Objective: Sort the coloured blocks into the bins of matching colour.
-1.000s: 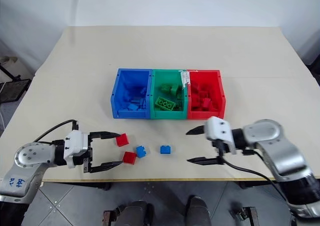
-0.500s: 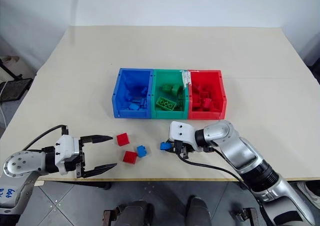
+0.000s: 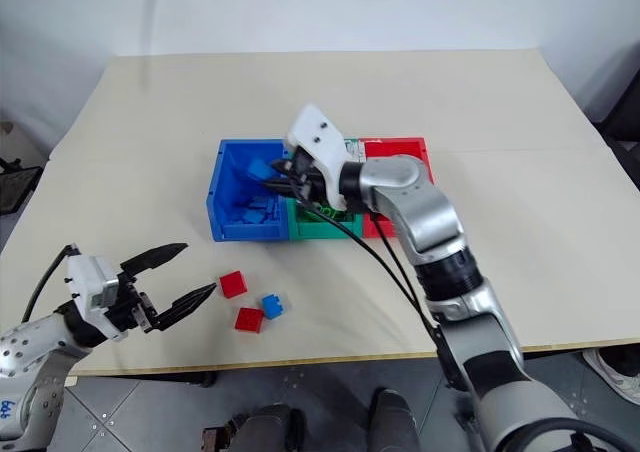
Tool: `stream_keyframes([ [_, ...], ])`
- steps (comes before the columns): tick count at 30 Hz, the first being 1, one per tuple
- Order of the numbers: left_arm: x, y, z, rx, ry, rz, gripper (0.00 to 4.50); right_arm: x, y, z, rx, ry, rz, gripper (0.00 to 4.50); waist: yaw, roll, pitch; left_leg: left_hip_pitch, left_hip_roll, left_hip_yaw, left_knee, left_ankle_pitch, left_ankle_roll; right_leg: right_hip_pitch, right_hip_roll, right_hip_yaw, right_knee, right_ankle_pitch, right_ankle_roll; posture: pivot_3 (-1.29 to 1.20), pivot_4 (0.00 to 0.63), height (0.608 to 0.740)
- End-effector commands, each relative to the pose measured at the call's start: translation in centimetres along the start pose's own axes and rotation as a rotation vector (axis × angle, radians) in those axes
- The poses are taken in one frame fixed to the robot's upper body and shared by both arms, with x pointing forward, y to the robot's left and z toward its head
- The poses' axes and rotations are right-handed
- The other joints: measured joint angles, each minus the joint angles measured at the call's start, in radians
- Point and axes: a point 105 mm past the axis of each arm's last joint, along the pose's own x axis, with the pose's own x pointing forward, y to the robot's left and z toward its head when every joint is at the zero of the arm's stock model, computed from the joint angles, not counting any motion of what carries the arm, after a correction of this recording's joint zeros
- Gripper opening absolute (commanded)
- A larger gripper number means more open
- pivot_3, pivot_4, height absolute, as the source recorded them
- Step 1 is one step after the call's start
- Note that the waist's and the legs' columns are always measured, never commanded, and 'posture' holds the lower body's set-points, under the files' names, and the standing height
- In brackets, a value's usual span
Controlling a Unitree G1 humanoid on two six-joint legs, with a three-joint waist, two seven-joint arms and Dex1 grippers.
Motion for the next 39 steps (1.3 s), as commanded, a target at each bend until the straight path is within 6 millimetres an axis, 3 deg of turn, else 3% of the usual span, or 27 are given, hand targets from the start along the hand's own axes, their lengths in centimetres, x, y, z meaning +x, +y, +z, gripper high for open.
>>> stream_keyframes([
  [1, -0.7, 0.1, 0.8, 0.028, -0.024, 0.054, 4.5, 1.5, -1.1, 0.4, -0.03, -0.019, -0.063, 1.24, 0.003, 0.0, 0.0, 0.0, 0.0, 0.0, 0.0, 0.0, 0.0, 0.0, 0.0, 0.0, 0.0, 0.0, 0.0, 0.0, 0.15, 0.74],
  [7, -0.8, 0.4, 0.9, 0.03, -0.022, 0.08, 4.5, 2.1, -1.0, -0.1, -0.03, -0.016, -0.045, 3.23, -0.001, 0.0, 0.0, 0.0, 0.0, 0.0, 0.001, 0.0, 0.0, 0.0, 0.0, 0.0, -0.001, 0.0, 0.0, 0.0, 0.15, 0.74],
  [10, -0.8, 0.6, 0.9, 0.024, -0.008, 0.072, 4.5, 0.3, -1.4, -0.1, -0.06, -0.049, -0.048, 4.35, 0.001, 0.0, 0.0, 0.0, 0.0, 0.0, 0.001, 0.0, 0.0, 0.0, 0.0, 0.0, -0.001, 0.0, 0.0, 0.0, 0.15, 0.74],
  [11, -0.8, 0.7, 0.9, 0.025, 0.001, 0.067, 4.5, -0.6, -1.1, 0.0, -0.081, -0.079, -0.021, 4.45, 0.003, 0.0, 0.0, 0.0, 0.0, 0.001, 0.001, 0.0, 0.0, 0.0, 0.0, 0.0, -0.001, 0.0, 0.0, 0.0, 0.15, 0.74],
  [14, -0.8, 1.7, 0.6, 0.079, 0.056, 0.051, 4.5, -4.6, 0.4, -0.2, -0.054, -0.185, 0.081, 4.45, 0.01, -0.001, 0.0, -0.001, 0.0, 0.0, 0.001, 0.0, 0.0, 0.001, 0.0, -0.001, -0.002, 0.0, 0.0, 0.0, 0.15, 0.74],
  [16, -0.9, 2.5, 0.7, 0.14, 0.099, 0.018, 4.5, -8.0, 1.7, -1.7, -0.079, -0.175, 0.138, 4.45, 0.014, 0.0, 0.0, -0.001, 0.0, 0.0, 0.001, 0.0, 0.0, 0.001, 0.0, -0.001, -0.003, 0.0, 0.0, 0.0, 0.15, 0.74],
  [19, -1.6, 2.9, 0.2, 0.122, 0.157, -0.057, 4.5, -11.7, 3.0, -3.2, -0.079, -0.183, 0.144, 4.45, 0.014, -0.001, 0.0, -0.002, 0.0, 0.001, 0.0, 0.0, 0.001, 0.001, 0.0, -0.001, -0.004, 0.0, 0.0, 0.0, 0.15, 0.74],
  [23, -3.6, 3.6, -2.1, 0.138, 0.315, -0.143, 4.5, -17.1, 6.0, -7.0, -0.144, -0.099, 0.212, 4.45, 0.007, 0.0, 0.0, 0.001, 0.001, 0.005, -0.001, -0.001, 0.001, 0.001, 0.001, 0.0, -0.004, 0.0, 0.0, 0.0, 0.15, 0.74],
  [25, -4.0, 4.1, -2.5, 0.152, 0.361, -0.166, 4.5, -18.8, 6.2, -7.9, -0.187, -0.066, 0.175, 4.45, 0.007, -0.001, 0.0, 0.001, 0.001, 0.005, -0.001, -0.001, 0.001, 0.001, 0.001, 0.0, -0.004, 0.0, 0.0, 0.0, 0.15, 0.74],
  [28, -2.8, 3.4, -1.6, 0.124, 0.329, -0.229, 4.5, -20.1, 6.1, -8.6, -0.166, -0.018, 0.156, 4.45, 0.007, -0.001, 0.0, 0.002, 0.001, 0.01, 0.001, -0.002, 0.003, 0.001, 0.0, 0.003, -0.005, 0.0, 0.0, 0.0, 0.15, 0.74],
  [31, -0.2, -0.8, -0.5, 0.062, 0.318, -0.446, 4.5, -20.5, 5.5, -8.6, -0.163, -0.015, 0.107, 4.45, 0.009, -0.001, 0.0, 0.003, 0.002, 0.01, 0.001, -0.002, 0.003, 0.002, 0.0, 0.004, -0.003, 0.0, 0.0, 0.0, 0.15, 0.74],
  [33, 1.5, -2.3, 0.2, 0.094, 0.314, -0.511, 4.5, -20.6, 5.5, -8.7, -0.154, -0.007, 0.097, 4.45, 0.018, -0.001, 0.0, 0.003, 0.002, 0.009, 0.001, -0.002, 0.003, 0.002, -0.001, 0.004, -0.003, 0.0, 0.0, 0.0, 0.15, 0.74],
  [35, 3.9, -3.4, 1.4, 0.041, 0.289, -0.503, 4.5, -20.6, 5.5, -8.8, -0.15, 0.01, 0.093, 4.45, 0.032, -0.001, 0.0, 0.003, 0.002, 0.009, 0.001, -0.002, 0.003, 0.001, 0.0, 0.003, -0.003, 0.0, 0.0, 0.0, 0.15, 0.74],
  [37, 5.0, -4.3, 1.5, -0.041, 0.362, -0.49, 4.5, -20.6, 5.5, -8.7, -0.164, 0.02, 0.09, 4.45, 0.037, -0.001, 0.0, 0.002, 0.001, 0.009, 0.002, -0.002, 0.003, 0.002, 0.0, 0.003, -0.003, 0.0, 0.0, 0.0, 0.15, 0.74],
  [39, 6.1, -4.8, 1.4, -0.018, 0.408, -0.478, 4.5, -20.6, 5.4, -8.6, -0.175, 0.026, 0.085, 4.45, 0.036, -0.001, 0.0, 0.003, 0.001, 0.009, 0.003, -0.002, 0.003, 0.002, -0.001, 0.004, -0.002, 0.0, 0.0, 0.0, 0.15, 0.74],
])
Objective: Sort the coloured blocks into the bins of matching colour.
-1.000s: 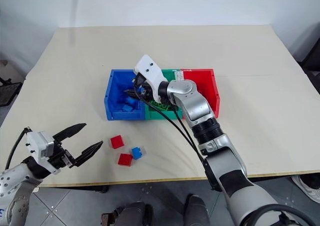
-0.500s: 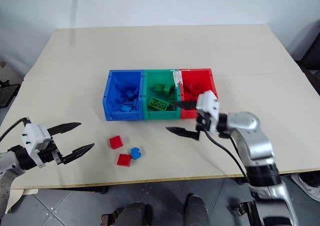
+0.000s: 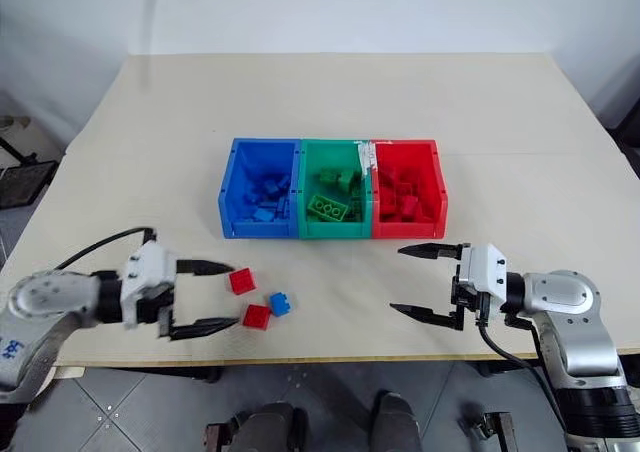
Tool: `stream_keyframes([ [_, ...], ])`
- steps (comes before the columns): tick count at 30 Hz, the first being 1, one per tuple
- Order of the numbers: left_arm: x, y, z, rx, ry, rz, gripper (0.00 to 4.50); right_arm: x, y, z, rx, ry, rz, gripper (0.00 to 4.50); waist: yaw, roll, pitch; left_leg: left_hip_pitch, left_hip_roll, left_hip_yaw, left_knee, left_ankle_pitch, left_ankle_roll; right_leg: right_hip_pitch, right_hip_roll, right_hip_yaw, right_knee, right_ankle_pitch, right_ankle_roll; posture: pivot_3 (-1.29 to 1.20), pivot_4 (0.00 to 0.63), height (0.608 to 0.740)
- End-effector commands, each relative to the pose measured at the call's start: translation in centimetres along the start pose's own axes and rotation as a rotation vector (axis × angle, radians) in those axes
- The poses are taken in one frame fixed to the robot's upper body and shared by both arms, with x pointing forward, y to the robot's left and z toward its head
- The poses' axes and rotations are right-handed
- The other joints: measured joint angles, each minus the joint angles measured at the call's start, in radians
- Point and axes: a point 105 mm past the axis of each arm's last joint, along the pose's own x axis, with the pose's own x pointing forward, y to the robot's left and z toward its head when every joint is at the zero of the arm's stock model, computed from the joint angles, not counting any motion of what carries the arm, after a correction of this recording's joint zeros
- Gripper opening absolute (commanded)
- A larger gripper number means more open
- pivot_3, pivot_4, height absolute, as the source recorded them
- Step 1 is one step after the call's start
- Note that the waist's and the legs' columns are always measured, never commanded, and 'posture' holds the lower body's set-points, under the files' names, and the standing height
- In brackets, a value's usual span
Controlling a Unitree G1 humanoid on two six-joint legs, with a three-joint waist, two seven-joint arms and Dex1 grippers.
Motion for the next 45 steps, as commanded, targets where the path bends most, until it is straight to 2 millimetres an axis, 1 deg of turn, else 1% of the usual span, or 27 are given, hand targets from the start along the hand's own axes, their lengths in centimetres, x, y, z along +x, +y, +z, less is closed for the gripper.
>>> stream_keyframes([
  [1, 2.0, -0.7, 0.2, -0.032, 0.1, 0.0, 4.5, -0.3, -0.5, 1.0, -0.057, 0.011, -0.016, 4.45, 0.0, 0.0, 0.0, 0.0, 0.0, 0.0, 0.0, 0.0, 0.0, 0.0, 0.0, 0.0, 0.0, 0.0, 0.0, 0.0, 0.15, 0.74],
  [2, 2.5, -0.9, 0.2, -0.032, 0.13, 0.0, 4.5, -0.3, -0.5, 1.1, -0.06, 0.012, -0.019, 4.45, 0.0, 0.0, 0.0, 0.0, 0.0, 0.0, 0.0, 0.0, 0.0, 0.0, 0.0, 0.0, 0.0, 0.0, 0.0, 0.0, 0.15, 0.74],
  [5, 4.4, -1.9, 1.6, -0.032, 0.126, -0.047, 4.5, -0.2, -0.3, 1.4, -0.058, 0.012, -0.013, 4.45, 0.001, 0.0, 0.0, 0.0, 0.0, 0.0, 0.0, 0.0, 0.0, 0.0, 0.0, 0.0, 0.0, 0.0, 0.0, 0.0, 0.15, 0.74],
  [6, 4.9, -2.1, 1.3, -0.024, 0.184, -0.062, 4.5, -0.1, 0.0, 1.4, -0.057, 0.015, -0.007, 4.45, 0.002, 0.0, 0.0, 0.0, 0.0, 0.0, 0.0, 0.0, 0.0, 0.0, 0.0, 0.0, 0.0, 0.0, 0.0, 0.0, 0.15, 0.74],
  [8, 5.3, -1.0, 0.0, 0.01, 0.312, 0.026, 4.5, 0.0, 0.4, 1.5, -0.053, 0.019, -0.002, 4.45, 0.008, 0.0, 0.0, 0.0, 0.0, 0.0, 0.0, 0.0, 0.0, 0.0, 0.0, 0.0, 0.0, 0.0, 0.0, 0.0, 0.15, 0.74],
  [9, 5.5, -1.0, -0.1, 0.0, 0.322, 0.025, 4.5, 0.1, 0.6, 1.6, -0.051, 0.019, -0.001, 4.45, 0.013, 0.0, 0.0, 0.0, -0.001, 0.0, 0.0, 0.0, 0.0, 0.0, 0.0, 0.0, 0.0, 0.0, 0.0, 0.0, 0.15, 0.74],
  [12, 6.3, -2.1, -0.4, -0.004, 0.342, -0.04, 4.5, 0.3, 1.0, 1.8, -0.048, 0.018, -0.004, 4.45, 0.015, 0.0, 0.0, 0.0, -0.001, 0.001, 0.0, 0.0, 0.0, 0.0, 0.0, 0.0, -0.001, 0.0, 0.0, 0.0, 0.15, 0.74],
  [16, 6.1, -2.4, -1.4, 0.035, 0.417, -0.067, 4.5, 0.4, 1.0, 2.0, -0.052, 0.014, -0.022, 4.45, 0.022, 0.0, 0.0, -0.001, -0.001, 0.001, 0.001, 0.0, 0.0, 0.0, 0.001, 0.001, -0.002, 0.0, 0.0, 0.0, 0.15, 0.74],
  [19, 6.5, -1.9, -1.3, 0.043, 0.412, -0.051, 3.94, 0.4, 1.0, 2.1, -0.053, 0.013, -0.03, 4.5, 0.024, 0.0, 0.0, -0.001, -0.001, 0.001, 0.002, 0.0, 0.0, 0.001, 0.001, 0.001, -0.002, 0.0, 0.0, 0.0, 0.15, 0.74],
  [21, 6.7, -1.7, -1.3, 0.041, 0.403, -0.045, 3.33, 0.4, 1.2, 2.0, -0.048, 0.016, -0.029, 4.5, 0.024, 0.0, 0.0, -0.001, -0.001, 0.001, 0.002, 0.0, 0.0, 0.001, 0.001, 0.001, -0.002, 0.0, 0.0, 0.0, 0.15, 0.74],
  [22, 6.8, -1.7, -1.3, 0.04, 0.402, -0.046, 2.95, 0.4, 1.3, 2.0, -0.045, 0.017, -0.029, 4.5, 0.025, 0.0, 0.0, -0.001, -0.001, 0.001, 0.002, 0.0, 0.0, 0.001, 0.001, 0.001, -0.002, 0.0, 0.0, 0.0, 0.15, 0.74],
  [24, 6.7, -1.8, -1.4, 0.045, 0.409, -0.052, 2.42, 0.3, 1.4, 1.9, -0.041, 0.02, -0.028, 4.5, 0.024, 0.0, 0.0, -0.001, -0.001, 0.001, 0.002, 0.0, 0.0, 0.001, 0.001, 0.001, -0.002, 0.0, 0.0, 0.0, 0.15, 0.74],
  [27, 6.6, -1.5, -1.4, 0.043, 0.406, -0.044, 1.49, 0.2, 1.5, 1.8, -0.036, 0.026, -0.028, 4.5, 0.024, 0.0, 0.0, -0.001, -0.001, 0.001, 0.002, 0.0, 0.0, 0.001, 0.0, 0.001, -0.002, 0.0, 0.0, 0.0, 0.15, 0.74],
  [28, 6.6, -1.3, -1.3, 0.04, 0.397, -0.032, 1.45, 0.1, 1.5, 1.8, -0.036, 0.027, -0.029, 4.5, 0.024, 0.0, 0.0, -0.001, -0.001, 0.001, 0.002, 0.0, 0.0, 0.001, 0.0, 0.001, -0.001, 0.0, 0.0, 0.0, 0.15, 0.74],
  [31, 6.9, -0.7, 0.1, 0.026, 0.29, -0.004, 1.45, -0.1, 1.2, 1.9, -0.034, 0.016, -0.06, 4.5, 0.025, 0.0, 0.0, -0.001, -0.001, 0.001, 0.002, 0.0, 0.0, 0.001, 0.0, 0.001, -0.001, 0.0, 0.0, 0.0, 0.15, 0.74],
  [32, 7.0, -0.2, 1.2, 0.009, 0.212, 0.02, 1.45, -0.3, 1.1, 2.1, -0.03, -0.003, -0.086, 4.5, 0.026, 0.0, 0.0, -0.001, -0.001, 0.001, 0.003, 0.0, 0.0, 0.001, 0.0, 0.001, -0.001, 0.0, 0.0, 0.0, 0.15, 0.74],
  [34, 6.9, 0.5, 2.5, -0.018, 0.108, 0.051, 1.45, -0.5, 0.9, 2.5, -0.018, -0.033, -0.125, 4.5, 0.027, -0.001, 0.0, -0.003, -0.001, 0.0, 0.005, 0.0, 0.0, 0.0, 0.0, 0.0, -0.001, 0.0, 0.0, 0.0, 0.15, 0.74],
  [35, 6.6, 1.2, 3.0, -0.031, 0.055, 0.086, 1.45, -0.6, 0.8, 2.8, -0.011, -0.053, -0.15, 4.5, 0.026, -0.001, 0.0, -0.004, -0.001, -0.001, 0.006, 0.0, 0.0, 0.0, 0.0, 0.0, -0.001, 0.0, 0.0, 0.0, 0.15, 0.74],
  [39, 5.8, 2.4, 4.0, -0.031, -0.046, 0.136, 1.45, -0.7, 0.6, 3.4, 0.001, -0.083, -0.19, 4.5, 0.024, 0.0, 0.0, -0.004, 0.0, -0.002, 0.007, 0.0, 0.0, 0.0, 0.0, -0.001, 0.0, 0.0, 0.0, 0.0, 0.15, 0.74],
  [41, 4.9, 3.5, 4.5, 0.017, -0.103, 0.195, 1.45, -0.7, 0.3, 3.8, 0.013, -0.105, -0.227, 4.5, 0.023, -0.001, 0.0, -0.004, 0.0, -0.002, 0.007, 0.0, 0.0, 0.0, 0.0, -0.001, -0.001, 0.0, 0.0, 0.0, 0.15, 0.74],
  [42, 3.4, 5.9, 5.8, -0.02, -0.22, 0.331, 1.45, -1.0, -0.6, 4.6, 0.009, -0.153, -0.3, 4.5, 0.023, 0.0, 0.0, -0.004, 0.0, -0.002, 0.007, 0.0, 0.0, 0.0, 0.0, -0.001, -0.001, 0.0, 0.0, 0.0, 0.15, 0.74],
  [43, 2.2, 7.6, 6.5, -0.058, -0.307, 0.427, 1.45, -1.2, -1.3, 5.2, 0.006, -0.188, -0.352, 4.5, 0.024, 0.0, 0.0, -0.004, 0.0, -0.002, 0.007, 0.0, 0.0, 0.0, 0.0, -0.001, 0.0, 0.0, 0.0, 0.0, 0.15, 0.74],
  [45, 0.6, 10.1, 7.4, -0.104, -0.422, 0.58, 1.45, -1.6, -2.1, 6.2, -0.015, -0.239, -0.429, 4.5, 0.025, -0.001, 0.0, -0.004, 0.0, -0.002, 0.009, 0.0, 0.0, 0.001, 0.0, -0.001, 0.0, 0.0, 0.0, 0.0, 0.15, 0.74],
])
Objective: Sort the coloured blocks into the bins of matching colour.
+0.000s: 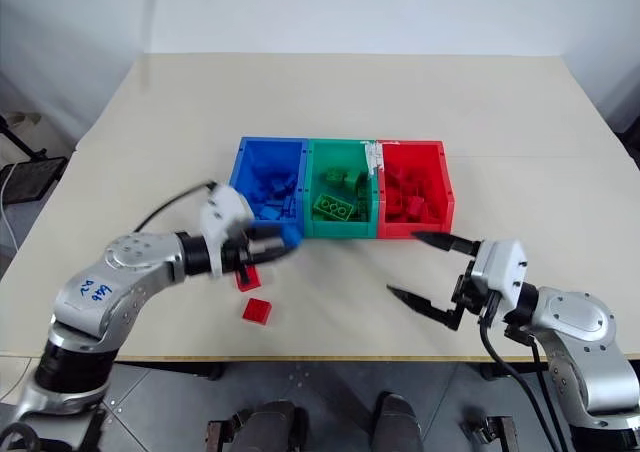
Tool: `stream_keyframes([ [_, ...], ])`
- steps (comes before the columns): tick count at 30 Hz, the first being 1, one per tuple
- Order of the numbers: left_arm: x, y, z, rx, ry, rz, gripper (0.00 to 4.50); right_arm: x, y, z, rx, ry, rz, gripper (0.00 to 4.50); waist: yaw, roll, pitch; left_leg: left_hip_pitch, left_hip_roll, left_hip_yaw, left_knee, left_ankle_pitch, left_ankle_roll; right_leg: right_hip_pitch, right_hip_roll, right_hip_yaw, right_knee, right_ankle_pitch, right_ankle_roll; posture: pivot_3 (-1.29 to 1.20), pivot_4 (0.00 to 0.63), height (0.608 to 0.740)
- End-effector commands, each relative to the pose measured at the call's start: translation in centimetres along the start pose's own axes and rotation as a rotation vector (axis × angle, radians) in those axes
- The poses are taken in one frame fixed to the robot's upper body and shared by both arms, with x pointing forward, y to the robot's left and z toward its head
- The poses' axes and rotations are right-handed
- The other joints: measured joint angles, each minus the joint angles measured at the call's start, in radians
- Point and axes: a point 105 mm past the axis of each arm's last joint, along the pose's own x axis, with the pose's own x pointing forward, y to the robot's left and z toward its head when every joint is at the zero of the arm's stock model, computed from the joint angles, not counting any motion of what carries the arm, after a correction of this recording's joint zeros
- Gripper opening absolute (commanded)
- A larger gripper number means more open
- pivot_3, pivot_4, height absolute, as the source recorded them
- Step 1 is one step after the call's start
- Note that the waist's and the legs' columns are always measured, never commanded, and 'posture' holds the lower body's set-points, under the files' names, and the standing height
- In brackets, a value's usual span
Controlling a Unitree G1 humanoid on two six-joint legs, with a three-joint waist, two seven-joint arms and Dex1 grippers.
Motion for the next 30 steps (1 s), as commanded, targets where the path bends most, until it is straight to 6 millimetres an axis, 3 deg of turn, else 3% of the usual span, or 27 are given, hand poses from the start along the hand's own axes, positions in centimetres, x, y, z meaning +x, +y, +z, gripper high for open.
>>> stream_keyframes([
  [1, -1.4, 5.0, 3.4, -0.018, -0.2, 0.268, 1.45, 0.0, -1.4, 3.1, -0.072, -0.115, -0.119, 4.5, 0.002, 0.0, 0.0, -0.001, 0.0, 0.0, 0.002, 0.0, 0.0, 0.0, 0.0, 0.0, 0.0, 0.0, 0.0, 0.0, 0.15, 0.74],
  [4, -0.4, 5.7, 3.2, 0.008, -0.195, 0.279, 1.45, 0.2, -1.5, 3.5, -0.07, -0.132, -0.139, 4.5, 0.004, 0.0, 0.0, -0.001, -0.001, -0.001, 0.002, 0.0, 0.0, 0.001, 0.0, 0.0, 0.0, 0.0, 0.0, 0.0, 0.15, 0.74],
  [10, 2.5, 4.9, 3.0, 0.008, -0.167, 0.131, 1.45, 0.4, -1.1, 3.0, -0.076, -0.085, -0.098, 4.5, 0.001, 0.0, 0.0, -0.001, -0.001, 0.0, 0.001, -0.001, 0.001, 0.0, 0.0, -0.001, 0.0, 0.001, 0.001, 0.0, 0.15, 0.74],
  [16, 2.0, 5.3, 3.0, 0.018, -0.151, 0.12, 3.4, 0.5, -0.9, 2.8, -0.074, -0.068, -0.065, 4.5, -0.006, 0.0, 0.0, -0.001, -0.001, 0.0, 0.0, -0.001, 0.001, -0.001, 0.0, -0.001, 0.0, 0.001, 0.001, 0.0, 0.15, 0.74],
  [18, 1.1, 5.6, 2.9, 0.03, -0.146, 0.132, 3.98, 0.5, -0.8, 2.6, -0.07, -0.062, -0.048, 4.5, -0.006, 0.0, 0.0, -0.001, -0.001, 0.0, 0.0, -0.001, 0.001, -0.001, 0.0, -0.001, 0.001, 0.001, 0.001, 0.0, 0.15, 0.74],
  [20, -1.0, 6.6, 2.5, 0.038, -0.139, 0.16, 4.47, 0.7, -0.8, 2.5, -0.068, -0.053, -0.024, 4.5, -0.007, 0.0, 0.0, -0.001, -0.001, 0.0, 0.0, -0.001, 0.001, -0.001, 0.0, -0.001, 0.0, 0.001, 0.001, 0.0, 0.15, 0.74],
  [25, -6.9, 6.2, 1.9, 0.073, -0.197, 0.054, 4.47, 1.2, -0.1, 1.6, -0.06, -0.008, 0.107, 4.5, -0.023, 0.0, 0.0, 0.0, 0.0, 0.0, -0.002, -0.001, 0.001, -0.001, 0.0, -0.001, 0.001, 0.001, 0.001, 0.0, 0.15, 0.74],
  [30, -12.8, 6.9, -3.2, 0.166, 0.011, 0.026, 4.47, 1.9, 1.2, 0.5, -0.038, 0.044, 0.284, 4.5, -0.023, 0.0, 0.0, 0.0, 0.0, 0.0, -0.002, -0.001, 0.001, -0.001, 0.0, -0.001, 0.0, 0.0, 0.001, 0.0, 0.15, 0.74],
])
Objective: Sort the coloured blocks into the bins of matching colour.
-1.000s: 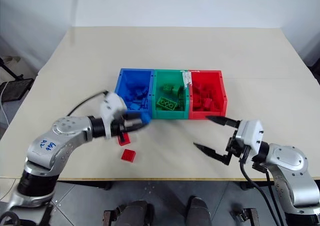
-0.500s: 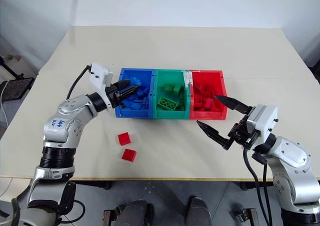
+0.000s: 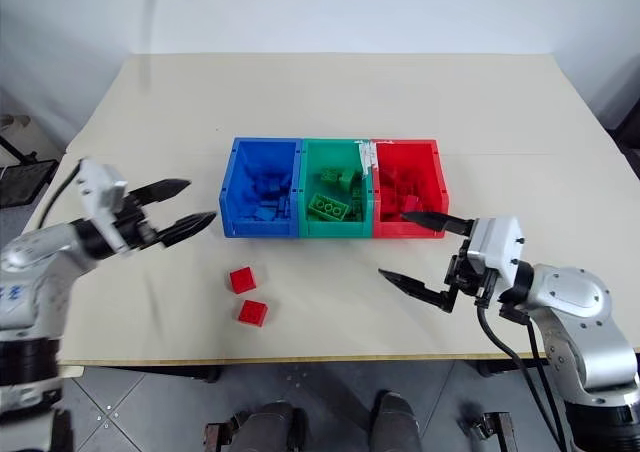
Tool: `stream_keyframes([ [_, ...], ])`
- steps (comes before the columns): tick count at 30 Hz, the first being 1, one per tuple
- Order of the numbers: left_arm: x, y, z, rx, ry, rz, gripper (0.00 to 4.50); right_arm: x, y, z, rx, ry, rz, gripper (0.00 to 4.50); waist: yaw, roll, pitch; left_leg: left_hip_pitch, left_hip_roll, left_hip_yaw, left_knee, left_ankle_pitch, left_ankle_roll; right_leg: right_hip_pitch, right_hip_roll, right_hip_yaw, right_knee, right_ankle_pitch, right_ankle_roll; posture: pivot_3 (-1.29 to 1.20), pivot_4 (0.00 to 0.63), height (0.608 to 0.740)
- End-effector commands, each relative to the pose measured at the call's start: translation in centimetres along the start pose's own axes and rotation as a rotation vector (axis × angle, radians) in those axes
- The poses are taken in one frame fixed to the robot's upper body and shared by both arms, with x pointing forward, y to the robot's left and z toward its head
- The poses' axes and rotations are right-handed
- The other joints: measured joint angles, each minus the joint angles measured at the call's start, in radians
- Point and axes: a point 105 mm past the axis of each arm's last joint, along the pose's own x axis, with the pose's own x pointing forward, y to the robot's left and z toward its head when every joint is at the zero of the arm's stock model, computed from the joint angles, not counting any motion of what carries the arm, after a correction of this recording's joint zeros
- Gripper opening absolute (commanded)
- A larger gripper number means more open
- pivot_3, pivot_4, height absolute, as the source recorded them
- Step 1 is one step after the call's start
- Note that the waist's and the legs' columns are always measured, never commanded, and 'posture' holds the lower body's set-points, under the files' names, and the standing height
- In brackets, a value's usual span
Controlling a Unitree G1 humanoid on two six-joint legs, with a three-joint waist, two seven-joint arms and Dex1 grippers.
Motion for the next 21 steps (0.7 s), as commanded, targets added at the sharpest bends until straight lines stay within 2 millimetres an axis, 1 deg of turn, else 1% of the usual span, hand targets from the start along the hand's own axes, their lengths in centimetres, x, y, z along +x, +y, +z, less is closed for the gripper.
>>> stream_keyframes([
  [1, -3.9, 0.3, -1.9, 0.05, 0.095, -0.027, 4.47, 0.5, 0.8, -0.3, -0.003, 0.019, 0.115, 4.5, 0.001, 0.0, 0.0, 0.0, 0.0, 0.0, 0.0, 0.0, 0.0, 0.0, 0.0, 0.0, 0.0, 0.0, 0.0, 0.0, 0.15, 0.74],
  [3, -6.2, 0.9, -3.8, 0.07, 0.192, 0.002, 4.47, 1.0, 1.2, -0.9, 0.01, 0.041, 0.177, 4.5, -0.001, 0.0, 0.0, 0.0, 0.0, 0.0, 0.0, 0.0, 0.0, 0.0, 0.0, 0.0, 0.0, 0.0, 0.0, 0.0, 0.15, 0.74],
  [4, -7.0, 1.1, -4.2, 0.081, 0.217, 0.021, 4.47, 1.3, 1.2, -1.1, 0.002, 0.047, 0.195, 4.5, 0.0, 0.0, 0.0, 0.0, 0.0, 0.001, 0.0, 0.0, 0.001, 0.0, 0.0, 0.0, 0.0, 0.0, 0.0, 0.0, 0.15, 0.74],
  [6, -7.6, 1.2, -4.4, 0.111, 0.226, 0.032, 4.47, 1.7, 1.0, -1.4, -0.001, 0.051, 0.21, 4.5, 0.001, 0.0, 0.0, 0.0, 0.0, 0.001, 0.0, -0.001, 0.001, 0.0, 0.0, 0.0, 0.0, 0.0, 0.0, 0.0, 0.15, 0.74],
  [7, -7.4, 0.7, -4.1, 0.113, 0.209, 0.011, 4.47, 1.9, 0.8, -1.4, -0.003, 0.046, 0.211, 4.5, 0.003, 0.0, 0.0, 0.0, 0.0, 0.001, 0.0, -0.001, 0.001, 0.0, 0.0, 0.0, 0.0, 0.0, 0.0, 0.0, 0.15, 0.74],
  [9, -6.6, -0.8, -3.5, 0.127, 0.194, -0.075, 4.47, 2.0, 0.8, -1.4, 0.004, 0.039, 0.214, 4.5, 0.008, -0.001, 0.0, 0.0, 0.0, 0.0, 0.0, -0.001, 0.001, 0.0, 0.0, 0.0, 0.0, 0.0, 0.0, 0.0, 0.15, 0.74],
  [11, -5.3, -2.8, -2.8, 0.134, 0.18, -0.189, 4.47, 1.8, 0.9, -1.5, 0.007, 0.048, 0.223, 4.5, 0.013, -0.001, 0.0, 0.0, 0.0, 0.0, 0.0, -0.001, 0.001, 0.0, -0.001, 0.0, 0.0, 0.0, 0.0, 0.0, 0.15, 0.74],
  [13, -3.6, -5.7, -1.9, 0.162, 0.173, -0.346, 4.47, 1.1, 0.9, -1.9, 0.012, 0.076, 0.223, 4.5, 0.019, -0.001, 0.0, 0.0, 0.0, 0.0, 0.001, -0.002, 0.001, 0.0, -0.001, 0.0, 0.0, 0.0, 0.0, 0.0, 0.15, 0.74],
  [15, -2.2, -8.6, -1.7, 0.213, 0.202, -0.51, 4.47, 0.4, 0.8, -2.2, 0.014, 0.103, 0.217, 4.5, 0.021, -0.001, 0.0, 0.0, 0.0, 0.0, 0.001, -0.002, 0.001, 0.0, -0.001, 0.0, 0.0, 0.0, 0.0, 0.0, 0.15, 0.74],
  [17, -1.2, -10.1, -1.8, 0.255, 0.252, -0.597, 4.47, 0.1, 0.8, -2.4, 0.017, 0.116, 0.212, 4.5, 0.02, 0.0, 0.0, 0.0, 0.0, 0.001, 0.002, -0.002, 0.001, 0.0, -0.001, 0.0, 0.0, 0.0, 0.0, 0.0, 0.15, 0.74],
  [21, 0.7, -11.1, -2.2, 0.335, 0.306, -0.66, 4.47, 0.0, 1.2, -2.7, 0.028, 0.134, 0.215, 4.5, 0.02, 0.0, 0.0, 0.0, 0.001, 0.002, 0.002, -0.002, 0.001, 0.0, 0.0, 0.0, 0.0, 0.0, 0.0, 0.0, 0.15, 0.74],
])
